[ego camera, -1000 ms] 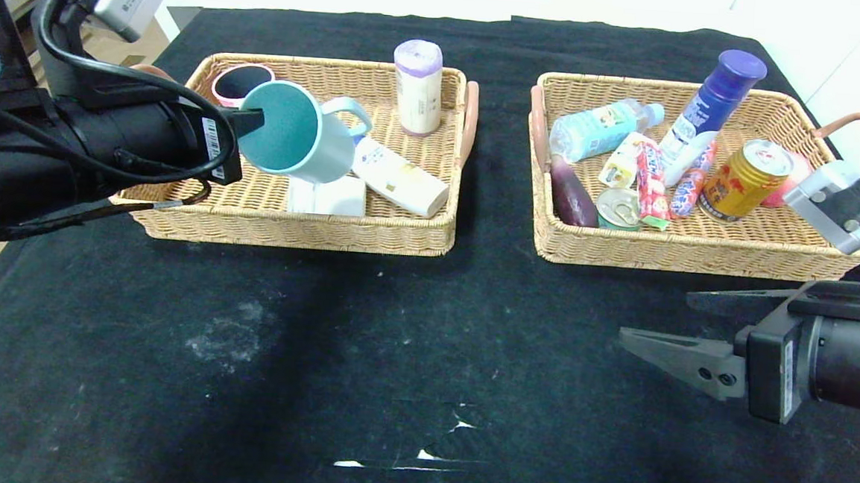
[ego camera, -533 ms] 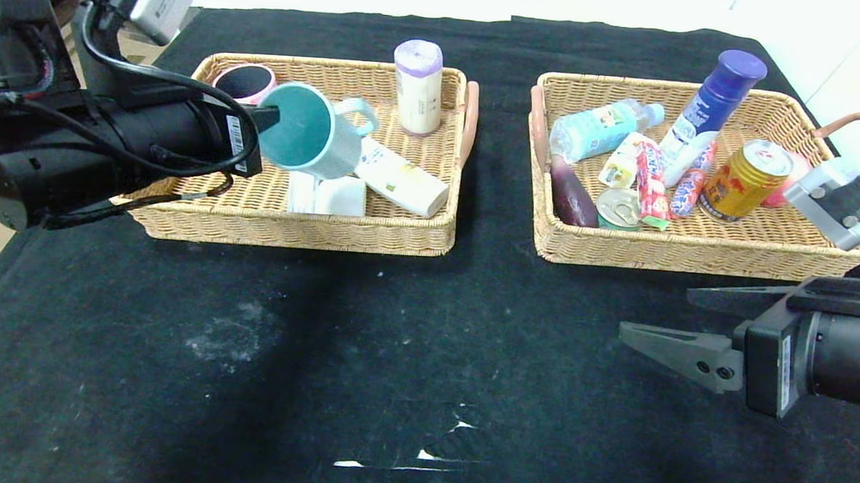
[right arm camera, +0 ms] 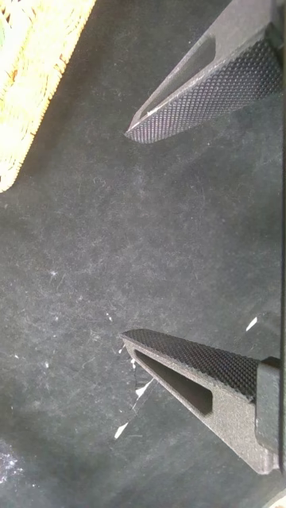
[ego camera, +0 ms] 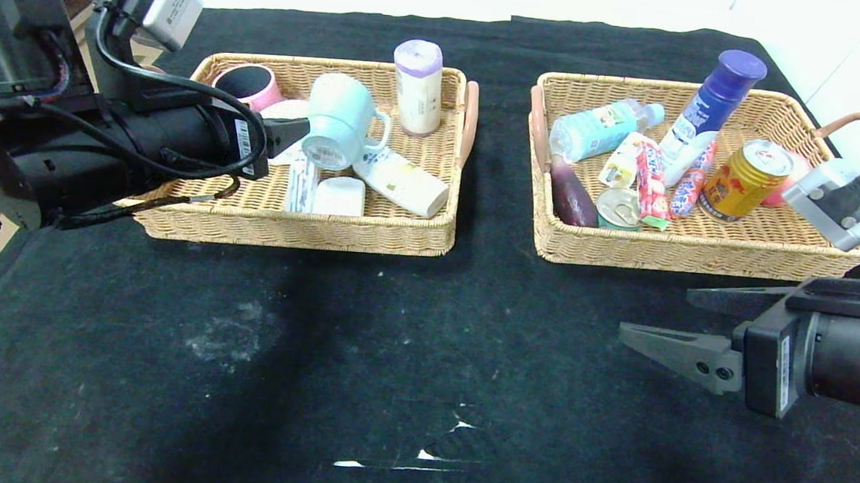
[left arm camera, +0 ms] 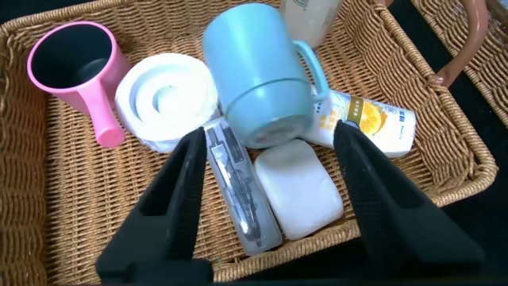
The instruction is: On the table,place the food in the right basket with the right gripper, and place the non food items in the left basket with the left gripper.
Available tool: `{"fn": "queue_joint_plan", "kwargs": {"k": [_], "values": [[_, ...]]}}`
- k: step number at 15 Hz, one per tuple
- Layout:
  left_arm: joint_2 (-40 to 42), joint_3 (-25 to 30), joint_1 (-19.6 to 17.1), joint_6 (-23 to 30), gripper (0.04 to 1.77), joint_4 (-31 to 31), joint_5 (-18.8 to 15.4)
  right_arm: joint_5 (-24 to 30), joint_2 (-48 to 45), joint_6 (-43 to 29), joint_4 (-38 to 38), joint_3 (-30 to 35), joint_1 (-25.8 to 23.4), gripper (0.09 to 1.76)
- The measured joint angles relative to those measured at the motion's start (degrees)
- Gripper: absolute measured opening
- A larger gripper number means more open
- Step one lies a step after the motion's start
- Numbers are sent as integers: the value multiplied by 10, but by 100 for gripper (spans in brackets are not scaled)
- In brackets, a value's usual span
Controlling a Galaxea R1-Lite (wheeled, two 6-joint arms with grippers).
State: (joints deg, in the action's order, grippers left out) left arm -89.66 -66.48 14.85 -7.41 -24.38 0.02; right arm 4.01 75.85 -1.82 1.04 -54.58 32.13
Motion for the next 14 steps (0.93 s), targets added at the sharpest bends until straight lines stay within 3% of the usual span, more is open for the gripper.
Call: {"fn": "queue_joint_plan", "kwargs": {"k": [6, 14], "values": [[4, 4, 4, 0, 148, 0, 15, 0, 0, 0, -1, 1, 0, 171], [52, 39, 12, -1, 163, 8, 63, 0, 2, 0, -1, 2, 3, 171]]}}
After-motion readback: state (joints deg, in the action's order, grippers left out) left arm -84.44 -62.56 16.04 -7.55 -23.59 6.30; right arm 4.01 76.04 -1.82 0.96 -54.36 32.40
